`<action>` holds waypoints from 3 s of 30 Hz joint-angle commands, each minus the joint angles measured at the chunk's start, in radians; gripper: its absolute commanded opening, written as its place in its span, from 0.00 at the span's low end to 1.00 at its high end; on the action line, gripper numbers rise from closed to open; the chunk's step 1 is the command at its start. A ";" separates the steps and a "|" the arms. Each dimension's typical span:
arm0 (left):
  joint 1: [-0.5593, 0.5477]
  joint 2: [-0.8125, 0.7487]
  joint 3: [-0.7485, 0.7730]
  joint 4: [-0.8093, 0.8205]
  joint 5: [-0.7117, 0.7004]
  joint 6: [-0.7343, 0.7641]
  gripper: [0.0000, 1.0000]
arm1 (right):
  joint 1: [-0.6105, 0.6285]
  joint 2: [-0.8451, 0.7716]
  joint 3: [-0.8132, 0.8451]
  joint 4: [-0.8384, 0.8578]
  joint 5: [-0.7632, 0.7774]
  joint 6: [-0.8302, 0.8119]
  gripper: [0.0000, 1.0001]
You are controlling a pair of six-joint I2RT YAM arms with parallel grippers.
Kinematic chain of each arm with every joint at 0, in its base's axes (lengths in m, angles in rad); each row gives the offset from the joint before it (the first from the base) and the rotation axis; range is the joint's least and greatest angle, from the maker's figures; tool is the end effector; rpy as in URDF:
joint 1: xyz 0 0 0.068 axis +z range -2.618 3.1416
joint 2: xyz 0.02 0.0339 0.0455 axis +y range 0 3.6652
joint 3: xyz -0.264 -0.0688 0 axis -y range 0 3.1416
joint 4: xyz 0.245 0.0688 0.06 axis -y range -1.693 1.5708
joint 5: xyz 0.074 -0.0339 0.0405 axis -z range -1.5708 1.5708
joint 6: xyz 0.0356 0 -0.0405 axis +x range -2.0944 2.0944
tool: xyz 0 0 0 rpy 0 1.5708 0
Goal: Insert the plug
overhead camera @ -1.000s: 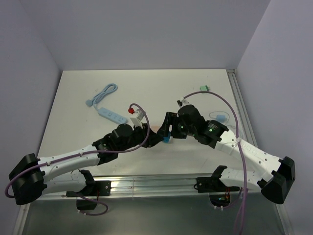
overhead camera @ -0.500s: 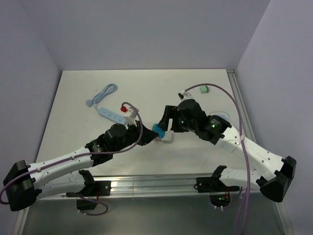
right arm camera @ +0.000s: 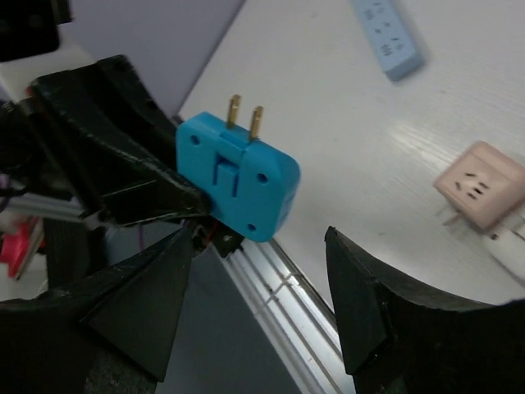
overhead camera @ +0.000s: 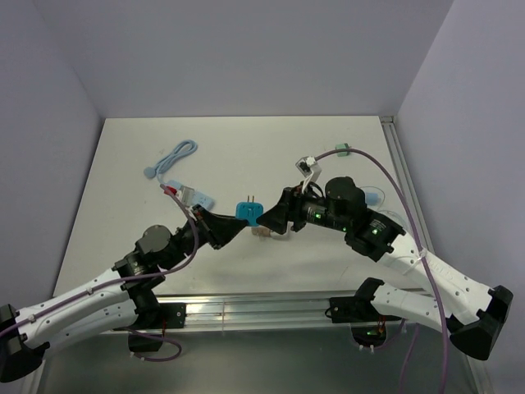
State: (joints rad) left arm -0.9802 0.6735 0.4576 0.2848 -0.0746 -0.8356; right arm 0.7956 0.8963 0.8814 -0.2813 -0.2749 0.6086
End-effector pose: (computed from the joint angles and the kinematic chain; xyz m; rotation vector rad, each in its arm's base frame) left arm 0.0997 -0.1439 0.2918 0.0541 1.6717 -1.3729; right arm 0.1363 0.1529 0.3444 -0.3973 2.0057 1.1873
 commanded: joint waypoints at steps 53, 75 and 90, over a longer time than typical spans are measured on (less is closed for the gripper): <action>0.002 -0.192 0.130 -0.478 0.018 0.082 0.94 | -0.004 0.089 -0.009 0.014 -0.477 -0.248 0.00; 0.002 -0.023 0.162 -0.375 0.434 0.191 0.58 | 0.086 0.095 0.033 -0.048 -0.577 -0.337 0.00; 0.002 -0.069 0.144 -0.294 0.416 0.101 0.01 | 0.085 0.081 0.068 -0.058 -0.428 -0.288 0.56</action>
State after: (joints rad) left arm -0.9806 0.6426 0.5804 -0.0719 0.4034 -0.6846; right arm 0.8776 1.0027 0.9031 -0.3916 -0.7841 0.2874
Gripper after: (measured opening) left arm 0.256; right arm 0.491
